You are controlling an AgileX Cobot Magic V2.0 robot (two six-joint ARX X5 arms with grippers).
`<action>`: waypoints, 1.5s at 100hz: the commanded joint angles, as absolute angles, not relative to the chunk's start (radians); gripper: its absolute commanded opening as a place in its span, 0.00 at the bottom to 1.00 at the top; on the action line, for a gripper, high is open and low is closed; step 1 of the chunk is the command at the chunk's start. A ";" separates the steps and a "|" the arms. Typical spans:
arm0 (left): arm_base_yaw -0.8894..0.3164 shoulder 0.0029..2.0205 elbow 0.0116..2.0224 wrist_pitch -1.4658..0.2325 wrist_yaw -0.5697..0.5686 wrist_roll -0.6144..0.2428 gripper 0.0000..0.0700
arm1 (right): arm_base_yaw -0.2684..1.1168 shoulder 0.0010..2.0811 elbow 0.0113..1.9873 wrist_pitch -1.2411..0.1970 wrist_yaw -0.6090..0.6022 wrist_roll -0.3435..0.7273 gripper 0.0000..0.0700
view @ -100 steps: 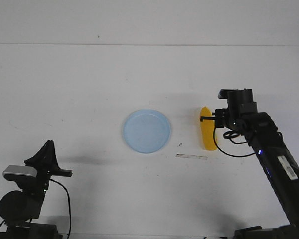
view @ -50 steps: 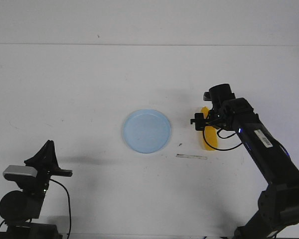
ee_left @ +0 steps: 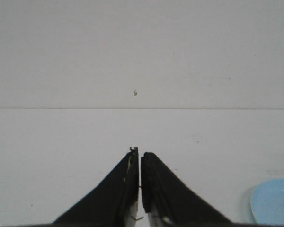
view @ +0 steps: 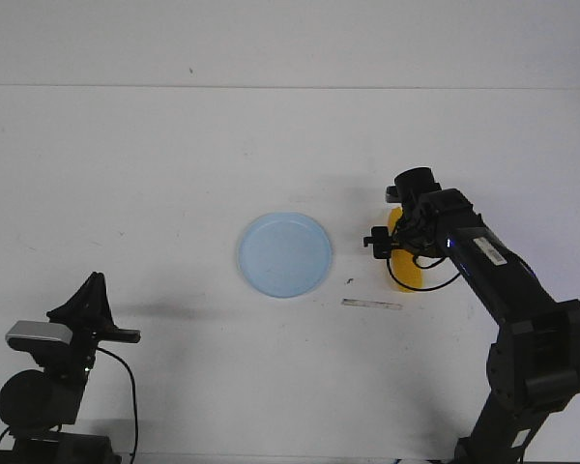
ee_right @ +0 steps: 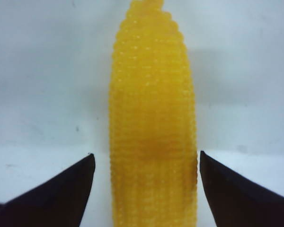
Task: Place corn on plate with both arms
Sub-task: 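Carry the corn with the right gripper over the blue plate, then lower the corn onto the plate and open the right gripper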
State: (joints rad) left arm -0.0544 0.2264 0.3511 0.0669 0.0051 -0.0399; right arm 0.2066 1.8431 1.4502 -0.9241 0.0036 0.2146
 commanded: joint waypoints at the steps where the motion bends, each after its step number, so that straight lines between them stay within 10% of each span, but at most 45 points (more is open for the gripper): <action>1: -0.054 0.224 0.361 0.079 0.007 -0.030 0.00 | 0.209 1.870 1.471 -0.920 0.008 0.205 0.57; 16: -0.054 0.224 0.361 0.079 0.007 -0.030 0.00 | 0.210 1.869 1.471 -0.910 0.008 0.205 0.44; 88: -0.054 0.224 0.361 0.079 0.007 -0.030 0.00 | 0.448 1.815 1.622 -0.796 -0.234 0.203 0.44; 150: -0.054 0.224 0.361 0.078 0.007 -0.030 0.00 | 0.636 1.991 1.622 -0.739 -0.193 0.180 0.55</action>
